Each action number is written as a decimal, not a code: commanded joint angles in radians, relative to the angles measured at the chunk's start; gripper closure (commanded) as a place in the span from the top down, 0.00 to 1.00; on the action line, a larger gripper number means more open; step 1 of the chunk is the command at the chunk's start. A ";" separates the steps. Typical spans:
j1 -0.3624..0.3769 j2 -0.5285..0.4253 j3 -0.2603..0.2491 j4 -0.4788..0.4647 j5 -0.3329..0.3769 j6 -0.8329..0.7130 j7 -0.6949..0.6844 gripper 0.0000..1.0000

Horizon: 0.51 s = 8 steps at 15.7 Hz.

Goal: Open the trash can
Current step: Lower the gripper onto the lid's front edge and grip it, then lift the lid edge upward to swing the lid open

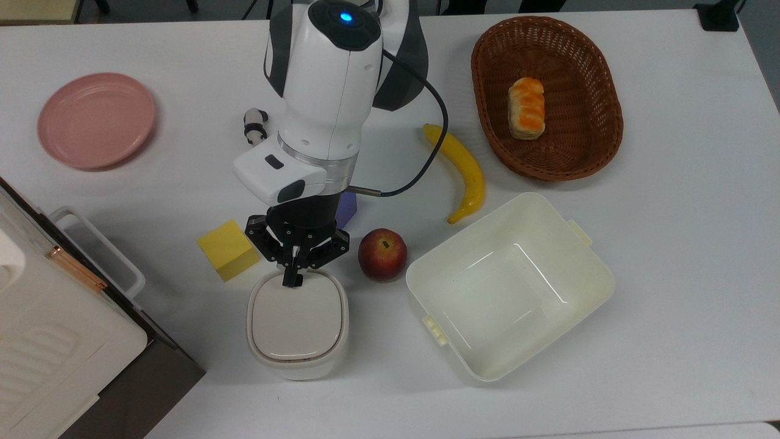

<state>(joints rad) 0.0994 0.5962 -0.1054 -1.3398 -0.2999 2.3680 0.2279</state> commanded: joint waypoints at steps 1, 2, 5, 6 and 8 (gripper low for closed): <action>0.009 0.011 -0.004 0.014 -0.034 0.016 0.036 0.04; 0.009 0.011 -0.002 0.013 -0.042 0.016 0.036 0.04; 0.009 0.014 0.001 0.010 -0.074 0.016 0.036 0.05; 0.009 0.014 0.003 0.007 -0.090 0.016 0.036 0.05; 0.011 0.026 0.003 0.005 -0.107 0.014 0.036 0.05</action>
<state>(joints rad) 0.1031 0.6015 -0.1020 -1.3398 -0.3636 2.3681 0.2334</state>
